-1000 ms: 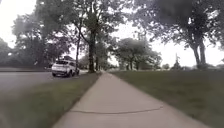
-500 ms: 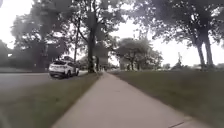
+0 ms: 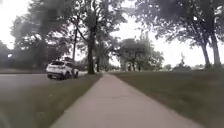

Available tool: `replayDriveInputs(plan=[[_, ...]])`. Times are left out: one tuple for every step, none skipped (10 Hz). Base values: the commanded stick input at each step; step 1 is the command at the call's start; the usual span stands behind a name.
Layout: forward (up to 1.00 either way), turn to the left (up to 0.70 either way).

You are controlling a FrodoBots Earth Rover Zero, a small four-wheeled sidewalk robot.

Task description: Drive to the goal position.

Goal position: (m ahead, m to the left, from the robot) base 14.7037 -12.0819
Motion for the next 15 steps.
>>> replayDriveInputs(plan=[[1.00, 0.02], [1.00, 0.02], [1.00, 0.02], [1.00, 0.02], [1.00, 0.02], [1.00, 0.02], [1.00, 0.02], [1.00, 0.02], [1.00, 0.02], [1.00, 0.02], [1.00, 0.02], [1.00, 0.02], [1.00, 0.02], [1.00, 0.02], [1.00, 0.02]])
